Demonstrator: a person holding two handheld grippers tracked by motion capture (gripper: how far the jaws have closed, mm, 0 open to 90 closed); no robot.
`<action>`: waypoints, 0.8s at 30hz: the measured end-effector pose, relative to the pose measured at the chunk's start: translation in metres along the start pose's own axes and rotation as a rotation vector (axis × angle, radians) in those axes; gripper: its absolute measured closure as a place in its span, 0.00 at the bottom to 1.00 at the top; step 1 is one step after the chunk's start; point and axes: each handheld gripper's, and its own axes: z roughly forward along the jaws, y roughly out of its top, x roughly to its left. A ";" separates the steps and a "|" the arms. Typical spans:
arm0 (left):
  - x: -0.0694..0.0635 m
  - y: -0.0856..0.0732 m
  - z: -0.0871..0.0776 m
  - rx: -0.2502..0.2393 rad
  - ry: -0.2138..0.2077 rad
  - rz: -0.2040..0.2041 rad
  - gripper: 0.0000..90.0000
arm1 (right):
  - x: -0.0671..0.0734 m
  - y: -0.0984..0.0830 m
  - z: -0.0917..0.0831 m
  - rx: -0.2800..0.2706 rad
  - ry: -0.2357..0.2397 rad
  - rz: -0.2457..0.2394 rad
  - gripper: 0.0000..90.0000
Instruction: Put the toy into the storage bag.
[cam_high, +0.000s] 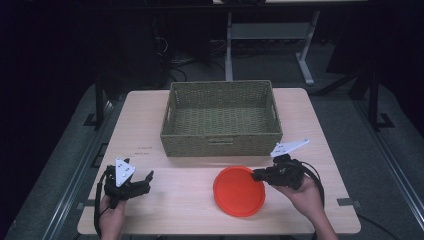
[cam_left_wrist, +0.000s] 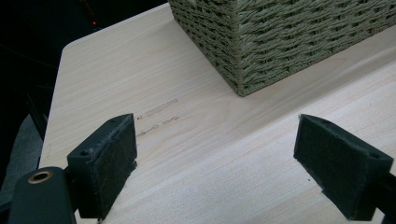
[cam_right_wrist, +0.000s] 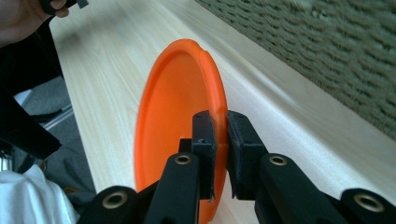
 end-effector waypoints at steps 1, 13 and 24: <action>0.000 0.000 0.000 0.000 0.000 0.000 0.14 | 0.002 0.002 -0.002 0.001 -0.004 -0.009 0.91; 0.000 0.000 0.000 0.000 0.001 -0.006 0.14 | 0.010 0.026 -0.026 -0.008 -0.030 -0.057 0.91; 0.000 0.000 0.000 0.003 0.004 -0.008 0.14 | 0.008 0.047 -0.033 0.015 -0.062 -0.067 0.91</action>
